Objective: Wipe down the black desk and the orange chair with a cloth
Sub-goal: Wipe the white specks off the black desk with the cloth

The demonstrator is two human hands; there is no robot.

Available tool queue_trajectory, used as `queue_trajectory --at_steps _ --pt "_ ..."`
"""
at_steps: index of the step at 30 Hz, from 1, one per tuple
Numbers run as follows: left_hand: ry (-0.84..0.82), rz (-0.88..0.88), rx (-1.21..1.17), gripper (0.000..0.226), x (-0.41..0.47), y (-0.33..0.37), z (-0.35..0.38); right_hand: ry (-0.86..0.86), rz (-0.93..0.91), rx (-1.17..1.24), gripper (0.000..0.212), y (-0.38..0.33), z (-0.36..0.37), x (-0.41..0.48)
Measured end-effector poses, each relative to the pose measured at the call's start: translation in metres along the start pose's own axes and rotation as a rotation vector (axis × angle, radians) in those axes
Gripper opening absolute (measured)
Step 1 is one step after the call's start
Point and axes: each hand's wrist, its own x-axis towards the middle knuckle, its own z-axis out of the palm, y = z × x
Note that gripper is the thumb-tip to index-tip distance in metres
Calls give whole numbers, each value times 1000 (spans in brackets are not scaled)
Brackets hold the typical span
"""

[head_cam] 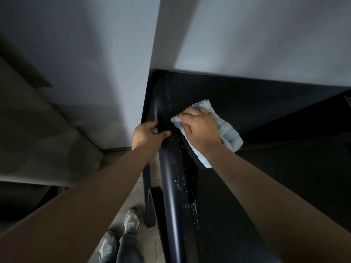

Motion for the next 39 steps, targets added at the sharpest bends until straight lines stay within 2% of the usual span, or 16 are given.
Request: queue_trajectory --at_steps 18,20,24,27,31,34,39 --pt "-49 -34 16 66 0 1 -1 -32 63 -24 31 -9 4 -63" --pt "-50 -9 59 58 -4 2 -2 -35 65 -26 31 -11 4 -70" --pt "-60 61 125 28 -22 -2 -6 -32 62 -26 31 -13 3 -82" --pt "-80 80 145 16 -37 -10 -9 -15 56 -20 31 -14 3 -92" --pt "-96 5 125 26 -61 -17 -8 -12 65 -10 31 -18 2 -108" --pt "-129 -37 67 19 -81 -29 0 -1 62 4 31 -20 2 -123" --pt "-83 -49 81 48 -106 -46 9 12 52 11 29 -23 0 -148"
